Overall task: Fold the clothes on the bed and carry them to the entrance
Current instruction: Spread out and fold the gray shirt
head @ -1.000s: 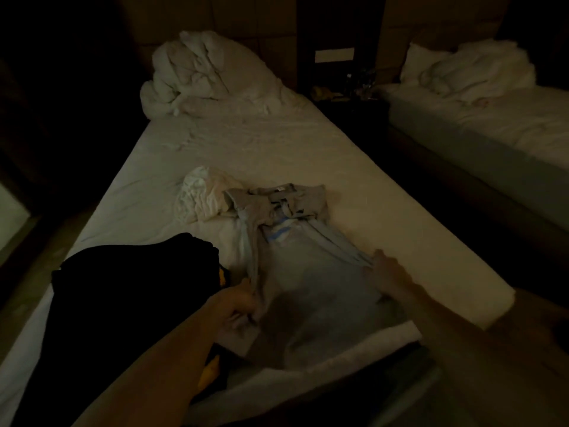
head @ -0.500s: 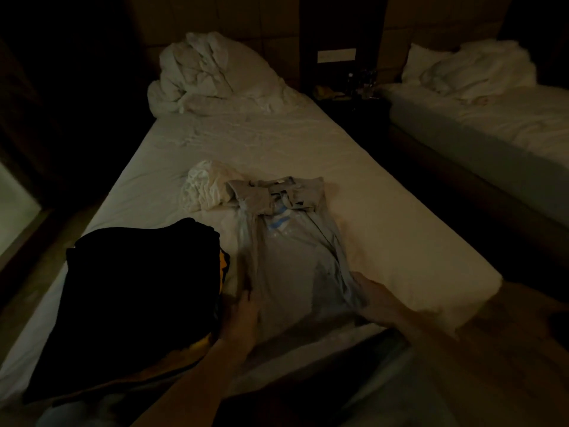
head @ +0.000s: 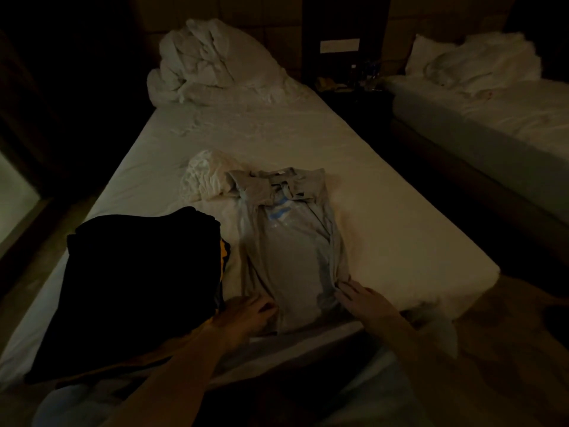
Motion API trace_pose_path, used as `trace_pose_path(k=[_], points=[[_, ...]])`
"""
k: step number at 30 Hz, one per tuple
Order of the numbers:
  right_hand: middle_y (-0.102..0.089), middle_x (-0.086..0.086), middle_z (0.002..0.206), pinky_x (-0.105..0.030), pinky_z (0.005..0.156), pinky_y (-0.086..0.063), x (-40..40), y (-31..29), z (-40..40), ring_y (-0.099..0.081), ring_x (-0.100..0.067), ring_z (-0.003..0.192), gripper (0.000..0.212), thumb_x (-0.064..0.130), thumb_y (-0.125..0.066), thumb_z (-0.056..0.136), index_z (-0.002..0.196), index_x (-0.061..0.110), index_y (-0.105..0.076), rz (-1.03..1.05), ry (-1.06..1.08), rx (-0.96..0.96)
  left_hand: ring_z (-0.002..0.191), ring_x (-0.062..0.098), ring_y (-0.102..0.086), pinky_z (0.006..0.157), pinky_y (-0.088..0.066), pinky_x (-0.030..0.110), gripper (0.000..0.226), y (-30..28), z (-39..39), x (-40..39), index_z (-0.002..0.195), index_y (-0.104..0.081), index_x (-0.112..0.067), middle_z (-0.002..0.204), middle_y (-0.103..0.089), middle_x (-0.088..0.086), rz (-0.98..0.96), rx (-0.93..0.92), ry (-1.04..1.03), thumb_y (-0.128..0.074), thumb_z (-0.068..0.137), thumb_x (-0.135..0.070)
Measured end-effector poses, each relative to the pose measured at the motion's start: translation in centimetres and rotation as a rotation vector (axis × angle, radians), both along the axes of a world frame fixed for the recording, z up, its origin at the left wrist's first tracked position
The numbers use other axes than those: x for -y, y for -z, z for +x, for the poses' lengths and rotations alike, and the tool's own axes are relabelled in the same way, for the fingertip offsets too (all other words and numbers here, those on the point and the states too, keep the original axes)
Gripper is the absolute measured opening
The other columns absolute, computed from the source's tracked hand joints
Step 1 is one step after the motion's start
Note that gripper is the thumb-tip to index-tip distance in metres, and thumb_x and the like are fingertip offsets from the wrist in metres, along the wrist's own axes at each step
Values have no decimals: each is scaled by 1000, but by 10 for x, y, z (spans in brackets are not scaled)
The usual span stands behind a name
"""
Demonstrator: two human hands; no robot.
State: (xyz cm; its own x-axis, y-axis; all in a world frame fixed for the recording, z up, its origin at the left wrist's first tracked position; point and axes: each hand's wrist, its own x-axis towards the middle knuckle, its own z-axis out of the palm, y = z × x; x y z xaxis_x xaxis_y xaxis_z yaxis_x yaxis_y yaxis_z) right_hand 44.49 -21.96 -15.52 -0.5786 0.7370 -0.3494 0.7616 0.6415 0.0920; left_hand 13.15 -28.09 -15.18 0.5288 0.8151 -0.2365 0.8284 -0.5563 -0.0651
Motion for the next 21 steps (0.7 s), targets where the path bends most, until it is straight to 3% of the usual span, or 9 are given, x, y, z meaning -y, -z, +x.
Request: trace_pose_path(k=[2, 5, 8, 10, 12, 15, 17, 19, 21], points=[[-10, -8, 163, -41, 113, -30, -2, -3, -4, -11, -30, 149, 77, -10, -42, 90, 156, 14, -10, -1, 3, -6, 141, 27, -25, 111, -28, 33, 81, 7, -1, 0, 154, -18, -18, 157, -19, 6, 1, 0, -19, -60, 85, -11], [-30, -17, 155, -40, 109, -33, -8, -9, -10, -30, -34, 140, 74, -5, -40, 93, 156, 15, -8, -7, 72, -45, 134, 21, -41, 108, -32, 28, 50, 9, 0, -1, 143, -45, -20, 147, -42, 2, -17, 155, -105, -53, 94, -12], [-44, -19, 143, -38, 103, -38, -18, -21, -13, -45, -34, 127, 65, 9, -42, 99, 155, 15, -11, -44, 192, -198, 100, 11, -68, 89, -43, 15, 34, 13, 4, -12, 109, -71, -19, 112, -70, -3, 169, 406, -209, -58, 79, -8], [-50, -18, 136, -37, 97, -43, -27, -30, -10, -52, -34, 119, 61, 17, -49, 99, 151, 8, -19, -68, 258, -353, 103, 17, -66, 96, -44, 25, 33, 16, 7, -23, 113, -67, -4, 110, -67, 5, 206, 616, -387, -51, 86, 7], [-54, -15, 124, -35, 80, -46, -38, -38, -7, -58, -34, 105, 48, 20, -58, 95, 135, 6, -37, -12, 324, -560, 105, 13, -63, 101, -46, 42, 30, 7, 11, -34, 114, -59, -7, 110, -62, 5, 107, 892, -649, -47, 93, 11], [-46, -4, 101, -31, 69, -36, -64, -56, -12, -54, -30, 85, 19, 12, -66, 88, 98, 10, -50, 135, 453, -842, 73, 0, -57, 74, -50, 27, 12, -20, 10, -60, 91, -51, -18, 86, -59, -3, 177, 1176, -908, -55, 96, -7], [-53, -6, 96, -29, 70, -37, -84, -71, -21, -56, -29, 86, 10, 7, -64, 86, 94, 9, -59, 178, 531, -952, 66, 1, -50, 59, -42, 13, 13, -47, 3, -81, 86, -51, -15, 74, -54, -5, 193, 1226, -935, -60, 95, -15], [-64, -13, 100, -32, 75, -45, -107, -86, -32, -60, -31, 91, 16, 6, -64, 88, 103, 6, -66, 195, 588, -1038, 79, 5, -58, 71, -47, 8, 22, -70, -11, -106, 100, -57, -11, 87, -62, -4, 11, 1288, -869, -71, 88, -22], [-66, -17, 109, -35, 87, -46, -130, -101, -42, -60, -32, 99, 26, 9, -65, 90, 116, 4, -64, 215, 674, -1116, 99, 17, -64, 91, -53, 30, 47, -84, -32, -133, 114, -60, -11, 108, -67, 4, -156, 1307, -837, -78, 76, -31]])
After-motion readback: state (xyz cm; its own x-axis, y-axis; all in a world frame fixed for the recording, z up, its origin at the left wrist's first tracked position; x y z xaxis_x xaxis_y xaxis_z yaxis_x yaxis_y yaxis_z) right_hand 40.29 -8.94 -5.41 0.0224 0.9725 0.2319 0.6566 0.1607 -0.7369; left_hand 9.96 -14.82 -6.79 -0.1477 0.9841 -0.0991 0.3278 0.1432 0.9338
